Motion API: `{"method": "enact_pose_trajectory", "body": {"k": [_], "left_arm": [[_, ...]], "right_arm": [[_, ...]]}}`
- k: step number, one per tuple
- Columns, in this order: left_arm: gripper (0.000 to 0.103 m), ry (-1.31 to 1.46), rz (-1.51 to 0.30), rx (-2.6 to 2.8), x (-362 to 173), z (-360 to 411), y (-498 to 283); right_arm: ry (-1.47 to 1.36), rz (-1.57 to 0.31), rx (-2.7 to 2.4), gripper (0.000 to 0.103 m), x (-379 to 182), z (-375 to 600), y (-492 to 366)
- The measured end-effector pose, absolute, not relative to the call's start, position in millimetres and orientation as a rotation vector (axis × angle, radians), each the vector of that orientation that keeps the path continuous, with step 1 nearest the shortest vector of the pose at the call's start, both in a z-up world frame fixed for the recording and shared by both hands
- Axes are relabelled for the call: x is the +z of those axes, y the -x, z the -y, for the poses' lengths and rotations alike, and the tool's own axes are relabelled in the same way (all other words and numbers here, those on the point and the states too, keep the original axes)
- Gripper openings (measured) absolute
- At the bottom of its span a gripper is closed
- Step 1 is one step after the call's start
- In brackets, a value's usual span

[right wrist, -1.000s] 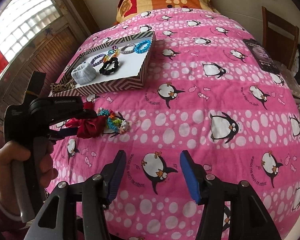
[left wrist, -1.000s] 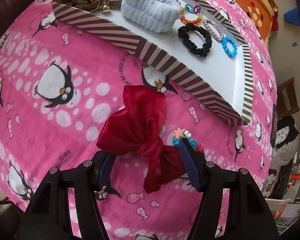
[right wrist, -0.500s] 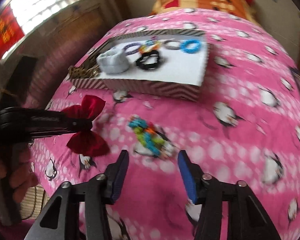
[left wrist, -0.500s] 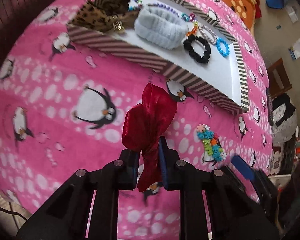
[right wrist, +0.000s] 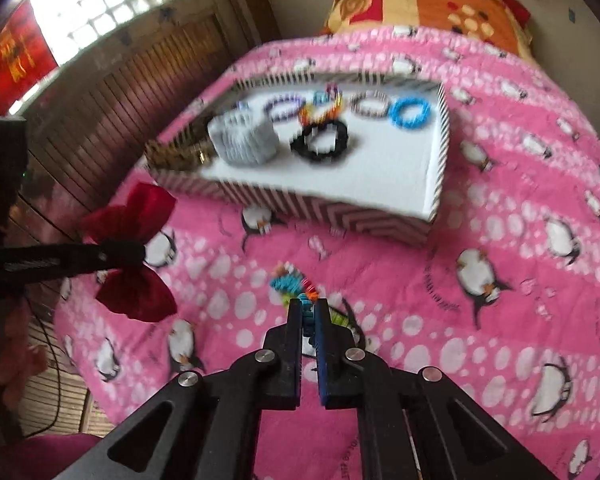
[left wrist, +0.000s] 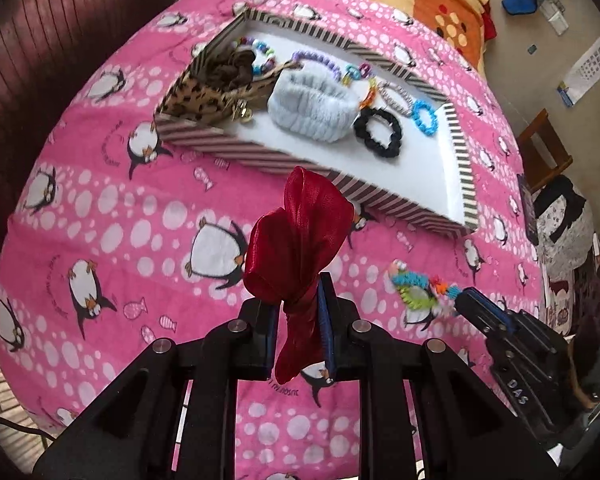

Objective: Organize jewelry
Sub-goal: 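Carry both items into the tray and open both tools to release them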

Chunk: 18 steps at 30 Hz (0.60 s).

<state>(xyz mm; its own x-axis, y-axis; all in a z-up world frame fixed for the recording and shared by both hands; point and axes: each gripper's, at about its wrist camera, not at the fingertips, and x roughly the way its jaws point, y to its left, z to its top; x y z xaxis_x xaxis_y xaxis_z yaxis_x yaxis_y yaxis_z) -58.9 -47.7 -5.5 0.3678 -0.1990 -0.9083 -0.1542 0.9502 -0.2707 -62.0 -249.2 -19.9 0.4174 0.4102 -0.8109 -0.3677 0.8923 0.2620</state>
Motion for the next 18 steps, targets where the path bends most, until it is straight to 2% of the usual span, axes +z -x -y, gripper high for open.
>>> {"method": "enact_pose_trajectory", "body": {"k": [18], "left_arm": [[0.017,0.219,-1.121,-0.112,30.8,72.2,44.5]], "right_arm": [[-0.076,-0.861,0.466,0.005,63.7,262.9,51.9]]}}
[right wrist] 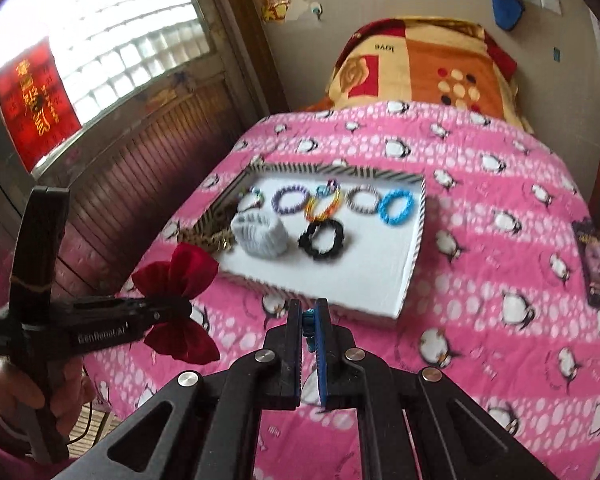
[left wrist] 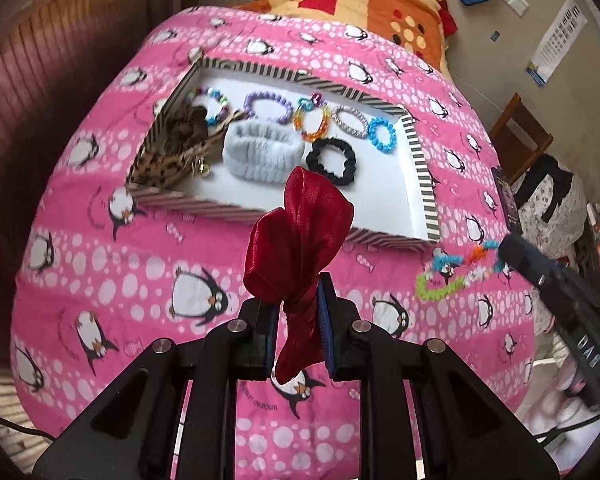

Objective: Organize jewelry
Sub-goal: 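Carry both items into the tray and open both tools to release them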

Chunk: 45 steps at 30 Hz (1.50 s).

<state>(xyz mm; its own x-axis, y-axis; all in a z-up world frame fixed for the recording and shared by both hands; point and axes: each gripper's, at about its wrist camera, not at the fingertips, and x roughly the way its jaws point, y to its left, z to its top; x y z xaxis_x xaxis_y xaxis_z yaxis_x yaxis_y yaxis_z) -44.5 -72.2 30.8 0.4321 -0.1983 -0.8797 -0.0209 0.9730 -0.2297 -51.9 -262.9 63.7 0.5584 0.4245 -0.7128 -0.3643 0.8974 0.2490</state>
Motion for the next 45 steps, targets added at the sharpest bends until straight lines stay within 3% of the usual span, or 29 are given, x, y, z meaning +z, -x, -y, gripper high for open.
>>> {"method": "enact_pose_trajectory", "body": {"k": [16,45], "left_arm": [[0.017,0.156,-1.089,-0.153,38.1,88.9,0.1],[0.017,0.214,-1.29,-0.159,-50.5,119.2,-103.9]], "right_arm": [[-0.071,-0.857,0.454,0.005,74.9,254.0,-3.4],[-0.022,-1.081,0.352,0.005,-28.7,257.1,-132.4]]}}
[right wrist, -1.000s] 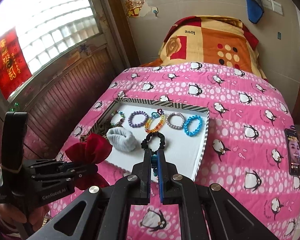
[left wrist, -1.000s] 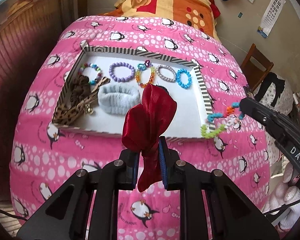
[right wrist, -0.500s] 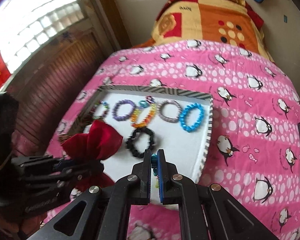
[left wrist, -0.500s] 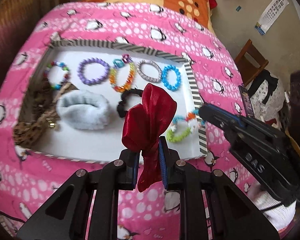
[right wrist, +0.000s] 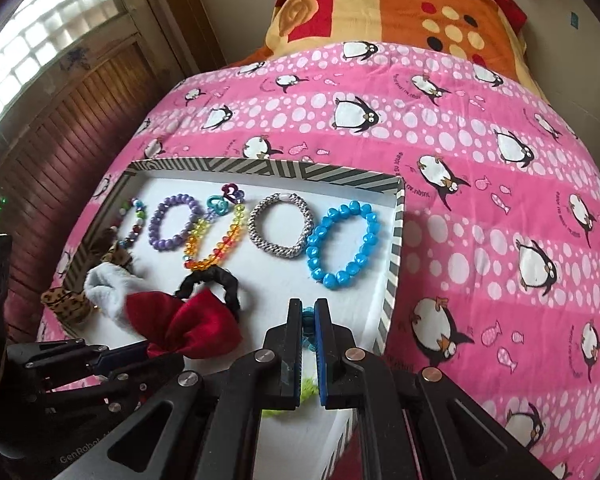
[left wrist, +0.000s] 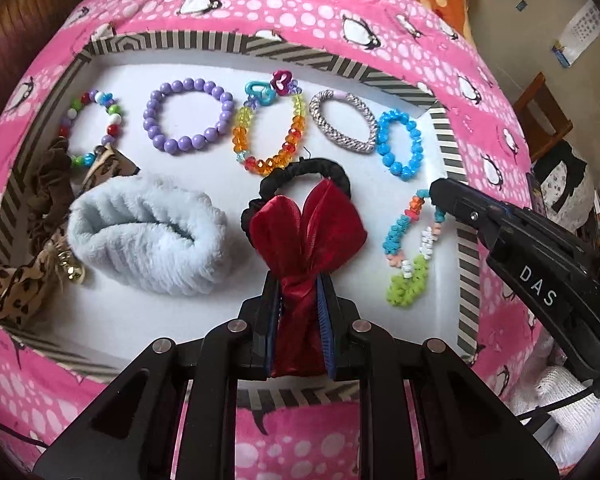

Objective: Organize jewelry
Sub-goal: 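Carry both items into the tray and open both tools to release them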

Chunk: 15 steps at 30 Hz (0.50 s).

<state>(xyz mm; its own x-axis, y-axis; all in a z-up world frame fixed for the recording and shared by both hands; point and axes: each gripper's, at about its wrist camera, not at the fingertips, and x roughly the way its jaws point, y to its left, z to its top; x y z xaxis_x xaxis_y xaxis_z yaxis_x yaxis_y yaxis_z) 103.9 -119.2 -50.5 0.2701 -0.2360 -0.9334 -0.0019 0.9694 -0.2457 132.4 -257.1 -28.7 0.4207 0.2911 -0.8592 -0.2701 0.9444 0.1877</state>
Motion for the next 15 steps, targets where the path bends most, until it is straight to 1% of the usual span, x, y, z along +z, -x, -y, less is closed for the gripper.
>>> {"method": "enact_pose_trajectory", "body": {"k": [9,11,12,13,14,15], "left_arm": [[0.017,0.205,-1.307,-0.177,-53.1,123.0,-100.1],[0.02,0.211,-1.314,-0.171,-52.3,123.4,-98.9],[0.026,0.211,-1.316,-0.166,-51.4,122.4,-97.8],[0.034,0.212,-1.312,-0.164,-49.8,121.4,-96.2],[0.037,0.215,-1.308,-0.165,-48.1,120.7,-94.5],[0.039,0.22,-1.305,-0.167,-45.2,119.1,-92.0]], "right_arm": [[-0.025,-1.083,0.334,0.005,-34.6,254.9,-138.2],[-0.031,-1.076,0.341,0.006,-32.9,254.1,-136.3],[-0.032,-1.075,0.34,0.008,-31.8,253.3,-134.2],[-0.034,-1.074,0.342,0.014,-30.5,253.2,-132.3],[-0.037,-1.07,0.343,0.019,-29.4,252.9,-131.0],[-0.047,-1.057,0.344,0.029,-26.4,253.9,-127.3]]}}
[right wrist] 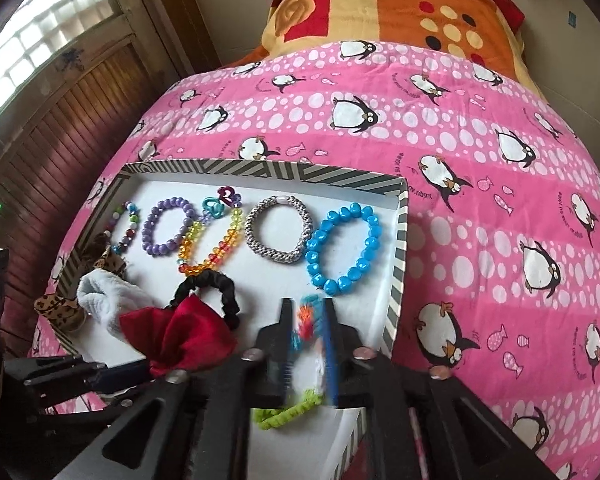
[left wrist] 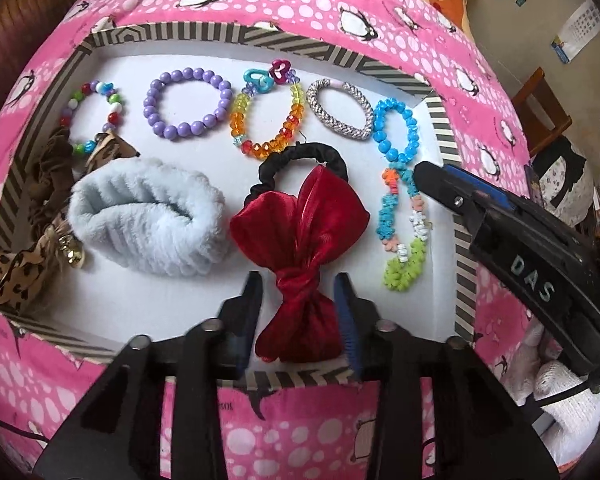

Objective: Organize jewelry

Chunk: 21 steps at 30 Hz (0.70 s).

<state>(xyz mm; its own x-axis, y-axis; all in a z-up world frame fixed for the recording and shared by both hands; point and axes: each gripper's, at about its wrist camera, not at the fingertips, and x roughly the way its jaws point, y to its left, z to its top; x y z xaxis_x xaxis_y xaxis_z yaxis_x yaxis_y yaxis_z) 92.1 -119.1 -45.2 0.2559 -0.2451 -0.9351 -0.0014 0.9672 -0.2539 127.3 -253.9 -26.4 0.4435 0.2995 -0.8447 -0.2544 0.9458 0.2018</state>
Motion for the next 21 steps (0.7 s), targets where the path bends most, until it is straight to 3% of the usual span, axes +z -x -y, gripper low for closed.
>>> {"method": "enact_pose_trajectory", "body": {"k": [1,4,11,21], "left_arm": [[0.042,0.221,-1.304,-0.166,-42.7,117.7,-89.7],[0.049,0.225,-1.286,-0.167,-32.2,112.6,-80.8],[0.05,0.155,-1.196,-0.115,-3.5,98.3,-55.0],[0.05,0.062,-1.07,-0.042,25.5,83.6,-13.1]], "right_arm": [[-0.058,-1.048,0.343,0.034,-24.4,255.0,-125.1],[-0.099,-1.03,0.347,0.034,-15.8,259.5,-116.5],[-0.145,-0.927,0.333,0.04,17.6,267.5,-72.2],[-0.136,-0.876,0.285,0.041,29.2,265.8,-14.1]]}}
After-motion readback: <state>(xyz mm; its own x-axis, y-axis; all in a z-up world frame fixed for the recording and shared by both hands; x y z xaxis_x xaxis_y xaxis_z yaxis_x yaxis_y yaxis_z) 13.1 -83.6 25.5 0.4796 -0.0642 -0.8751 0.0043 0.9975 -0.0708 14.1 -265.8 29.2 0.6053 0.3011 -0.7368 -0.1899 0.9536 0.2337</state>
